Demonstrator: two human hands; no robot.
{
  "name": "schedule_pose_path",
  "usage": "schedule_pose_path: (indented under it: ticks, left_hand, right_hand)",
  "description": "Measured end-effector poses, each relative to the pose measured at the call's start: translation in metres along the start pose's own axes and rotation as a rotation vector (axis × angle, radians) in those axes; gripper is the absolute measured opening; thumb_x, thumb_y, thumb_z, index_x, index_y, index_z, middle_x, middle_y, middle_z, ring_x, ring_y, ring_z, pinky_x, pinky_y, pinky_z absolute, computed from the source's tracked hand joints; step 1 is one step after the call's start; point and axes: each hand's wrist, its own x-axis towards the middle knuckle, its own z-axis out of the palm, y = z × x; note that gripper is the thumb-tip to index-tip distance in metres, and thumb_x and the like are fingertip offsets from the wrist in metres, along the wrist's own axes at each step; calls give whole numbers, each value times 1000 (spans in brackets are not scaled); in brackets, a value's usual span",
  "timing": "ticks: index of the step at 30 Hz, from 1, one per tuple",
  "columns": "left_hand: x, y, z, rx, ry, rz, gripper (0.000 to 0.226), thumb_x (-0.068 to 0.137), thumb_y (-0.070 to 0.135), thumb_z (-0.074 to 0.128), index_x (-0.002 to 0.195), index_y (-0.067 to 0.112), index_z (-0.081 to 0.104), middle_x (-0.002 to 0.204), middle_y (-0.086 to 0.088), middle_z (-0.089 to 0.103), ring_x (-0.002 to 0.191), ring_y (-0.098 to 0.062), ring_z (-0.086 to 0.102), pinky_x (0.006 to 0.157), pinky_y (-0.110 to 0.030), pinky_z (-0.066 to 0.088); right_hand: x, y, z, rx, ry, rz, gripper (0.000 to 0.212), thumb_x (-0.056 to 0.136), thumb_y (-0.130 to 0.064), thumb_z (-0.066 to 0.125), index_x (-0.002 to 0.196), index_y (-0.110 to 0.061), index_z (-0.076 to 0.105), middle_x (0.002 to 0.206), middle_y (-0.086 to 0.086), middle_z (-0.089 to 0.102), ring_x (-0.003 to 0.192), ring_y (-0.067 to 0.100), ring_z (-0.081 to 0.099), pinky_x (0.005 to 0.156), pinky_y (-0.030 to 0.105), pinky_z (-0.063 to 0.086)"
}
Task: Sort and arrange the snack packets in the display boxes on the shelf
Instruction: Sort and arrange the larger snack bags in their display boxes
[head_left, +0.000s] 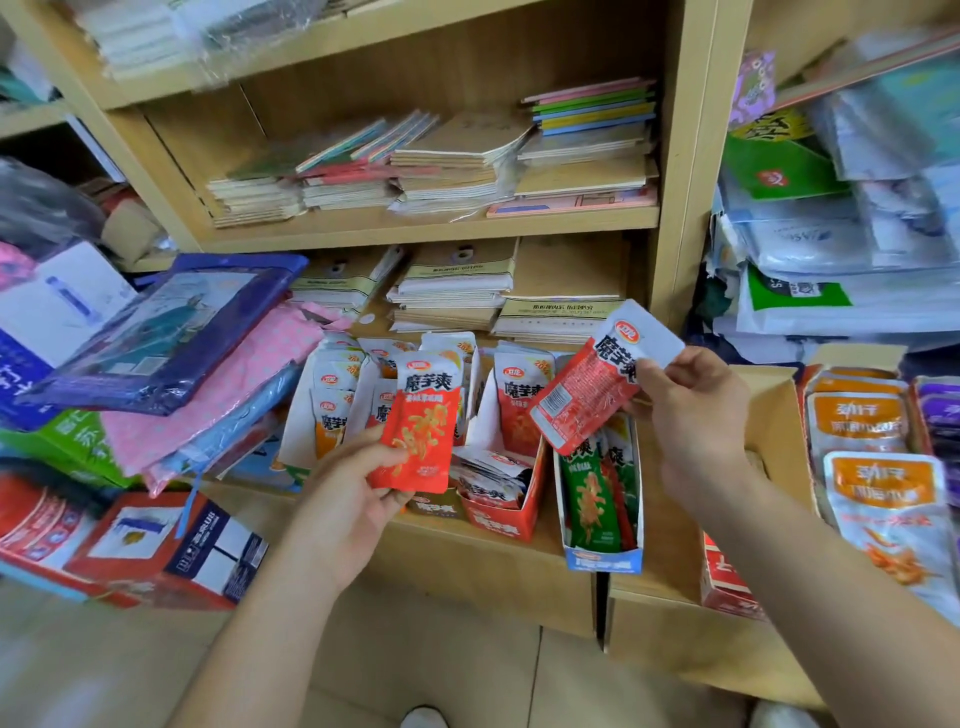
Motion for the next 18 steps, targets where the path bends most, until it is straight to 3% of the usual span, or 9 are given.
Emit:
schedule_pose_path:
  ticks: [4, 7, 10, 14, 18]
  left_hand:
    - [8, 1, 10, -9, 31, 134, 23, 88, -4, 57, 94, 16, 68, 114, -10, 72, 106, -26, 68, 78, -35, 52]
    - [19, 3, 24, -47, 55, 224, 20, 89, -3, 61, 91, 16, 67, 105, -7, 75, 102, -26, 70, 78, -37, 56]
    - [28, 5, 41, -30, 9, 312, 24, 90, -1, 65, 106, 17, 67, 106, -4, 76, 103, -23, 72, 83, -39, 56]
    - [33, 5, 57, 147, -57, 410, 41, 87, -6, 68, 118, 20, 60, 106, 0, 76, 104, -21, 71, 91, -44, 55]
    - [40, 5, 70, 260, -101, 384, 16, 95, 10, 65, 107, 20, 66, 101, 2, 76, 99, -20, 72, 90, -44, 56]
  right_hand:
    - [0, 3, 3, 6, -15, 17, 23, 96, -9, 64, 81, -15, 48, 102, 21, 70, 80, 14, 70, 62, 25, 59]
    - [-1, 4, 6, 41, -51, 29, 23, 95, -6, 64, 81, -14, 47, 97, 21, 71, 76, 18, 67, 59, 24, 58]
    - [-1, 5, 7, 64, -55, 32, 23, 95, -5, 64, 80, -15, 49, 89, 14, 71, 80, 21, 66, 59, 24, 58]
    - [1, 3, 6, 41, -11, 31, 20, 96, -8, 64, 83, -13, 50, 95, 17, 71, 83, 19, 68, 61, 24, 59]
    - [3, 2, 4, 31, -9, 20, 17, 96, -10, 64, 84, -13, 52, 96, 14, 73, 82, 17, 69, 62, 25, 59]
